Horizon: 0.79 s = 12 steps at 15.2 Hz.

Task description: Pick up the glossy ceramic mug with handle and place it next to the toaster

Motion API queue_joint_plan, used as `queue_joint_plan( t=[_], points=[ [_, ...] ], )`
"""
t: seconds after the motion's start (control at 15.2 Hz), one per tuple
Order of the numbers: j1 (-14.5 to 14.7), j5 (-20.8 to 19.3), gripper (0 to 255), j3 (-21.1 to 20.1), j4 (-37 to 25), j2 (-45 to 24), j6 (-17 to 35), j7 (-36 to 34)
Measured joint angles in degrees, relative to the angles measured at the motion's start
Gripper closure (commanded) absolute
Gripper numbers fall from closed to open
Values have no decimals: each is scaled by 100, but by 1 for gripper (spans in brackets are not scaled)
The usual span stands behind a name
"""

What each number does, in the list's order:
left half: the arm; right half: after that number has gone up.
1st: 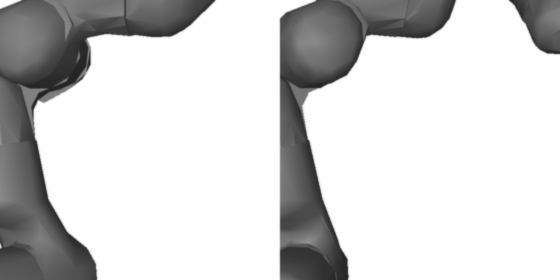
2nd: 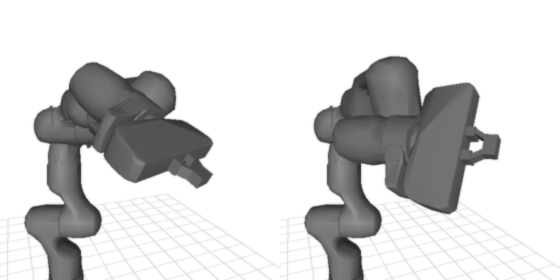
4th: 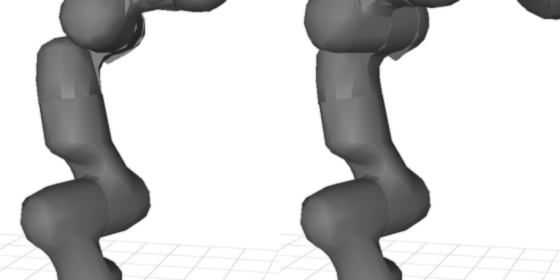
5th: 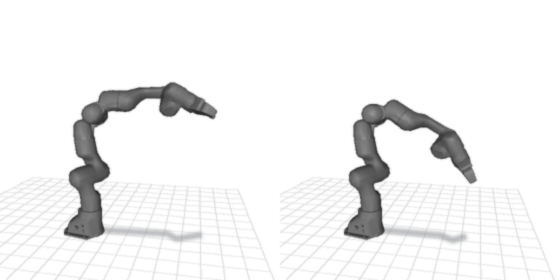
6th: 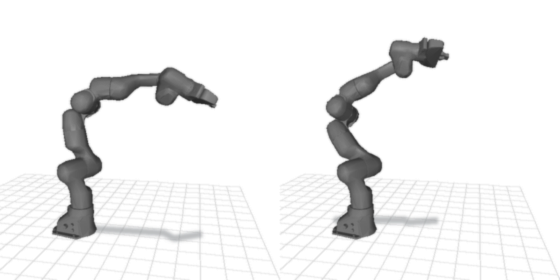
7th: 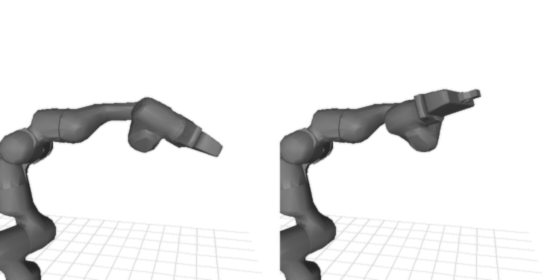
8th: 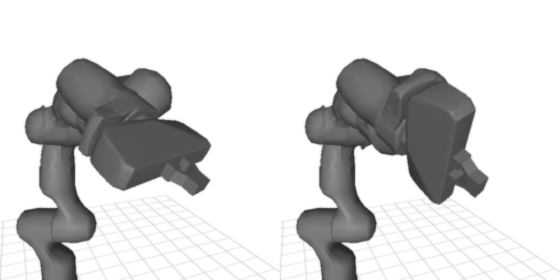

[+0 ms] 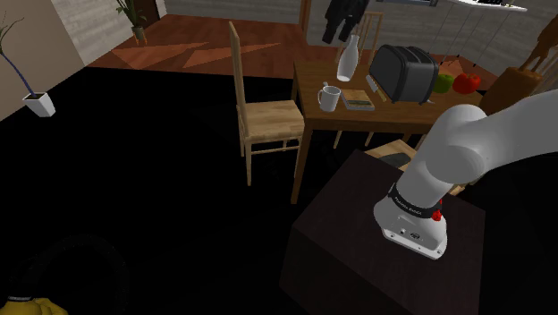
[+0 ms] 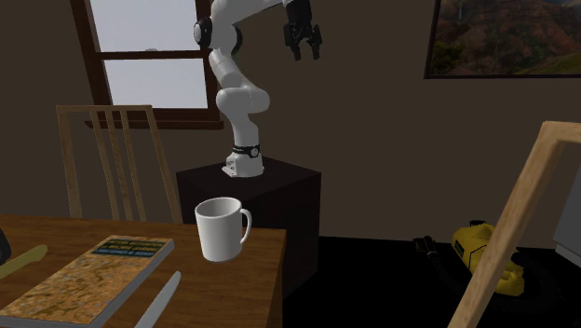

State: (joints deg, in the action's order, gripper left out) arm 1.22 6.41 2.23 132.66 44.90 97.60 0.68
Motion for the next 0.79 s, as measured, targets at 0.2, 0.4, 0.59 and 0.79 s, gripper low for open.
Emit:
queue_joint_plan(
  t=[0.2, 0.4, 0.59, 0.79],
  points=[
    [-52, -63, 0, 107, 45, -113, 111, 100],
    [-156, -185, 0, 327, 95, -417, 364, 297],
    [-268, -309, 0, 579, 106, -783, 636, 526],
    [-372, -409, 0, 830, 150, -1173, 968, 760]
  ],
)
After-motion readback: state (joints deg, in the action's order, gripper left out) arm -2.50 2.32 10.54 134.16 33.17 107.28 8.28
